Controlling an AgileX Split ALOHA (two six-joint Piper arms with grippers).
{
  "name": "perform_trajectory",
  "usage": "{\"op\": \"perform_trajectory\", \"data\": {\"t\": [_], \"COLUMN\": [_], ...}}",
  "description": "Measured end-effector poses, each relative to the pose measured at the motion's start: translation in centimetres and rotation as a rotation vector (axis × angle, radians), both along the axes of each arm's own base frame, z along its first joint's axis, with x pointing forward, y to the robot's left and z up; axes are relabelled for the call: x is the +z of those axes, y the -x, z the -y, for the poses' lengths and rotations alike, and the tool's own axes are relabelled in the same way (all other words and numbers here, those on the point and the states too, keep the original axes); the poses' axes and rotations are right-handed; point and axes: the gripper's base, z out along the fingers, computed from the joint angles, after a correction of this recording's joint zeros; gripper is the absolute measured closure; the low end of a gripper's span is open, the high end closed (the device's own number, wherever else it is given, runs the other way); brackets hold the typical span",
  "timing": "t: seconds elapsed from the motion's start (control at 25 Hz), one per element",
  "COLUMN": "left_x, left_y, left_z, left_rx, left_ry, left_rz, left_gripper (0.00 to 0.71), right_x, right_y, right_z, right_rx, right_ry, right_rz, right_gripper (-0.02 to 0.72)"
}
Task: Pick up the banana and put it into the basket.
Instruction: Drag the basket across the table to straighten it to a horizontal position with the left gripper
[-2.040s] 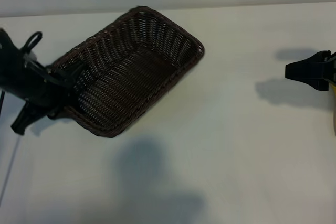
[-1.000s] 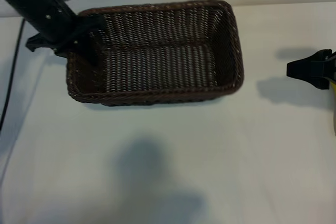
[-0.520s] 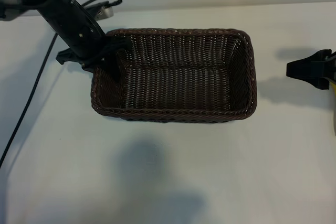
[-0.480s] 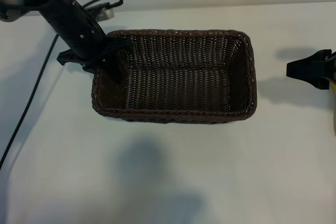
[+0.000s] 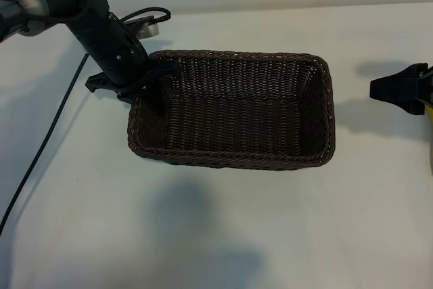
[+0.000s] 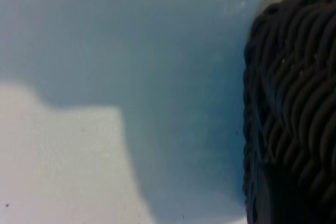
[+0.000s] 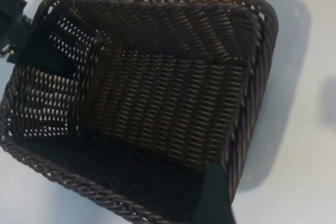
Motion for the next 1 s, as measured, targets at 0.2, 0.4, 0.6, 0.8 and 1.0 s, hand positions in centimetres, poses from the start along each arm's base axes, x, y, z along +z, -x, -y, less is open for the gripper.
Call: {"op": "perform_trajectory", "data": {"t": [0.2,0.4,0.6,0.8,1.0], "left_x": [0.0,0.0,0.7,2.3,4.6], "left_y": [0.0,0.0,0.1,0.0,0.0], "left_z": [0.0,0.1,0.2,-0.1,-0.6], "left_rx": [0.001,0.003,0.017,0.017,-0.002], "left_ry": [0.0,0.006,0.025,-0.013,-0.067], "left_rz": [0.003,-0.001,-0.004,0.01,0.031], "left_gripper": [0.551,0.463,0.232,0.14,0.14], "right_x": [0.0,0.0,0.0,0.0,0.0], "right_y": [0.0,0.0,0.0,0.0,0.0], "right_z": [0.0,0.0,0.0,0.0,0.0], "right_rx": [-0.002,-0.003,-0.003,-0.003,-0.004], "right_ry": [0.001,0.002,0.002,0.002,0.001], "right_rz": [0.001,0.001,0.001,0.002,0.001], "right_gripper": [0.133,0.133,0.133,0.133,0.133]}}
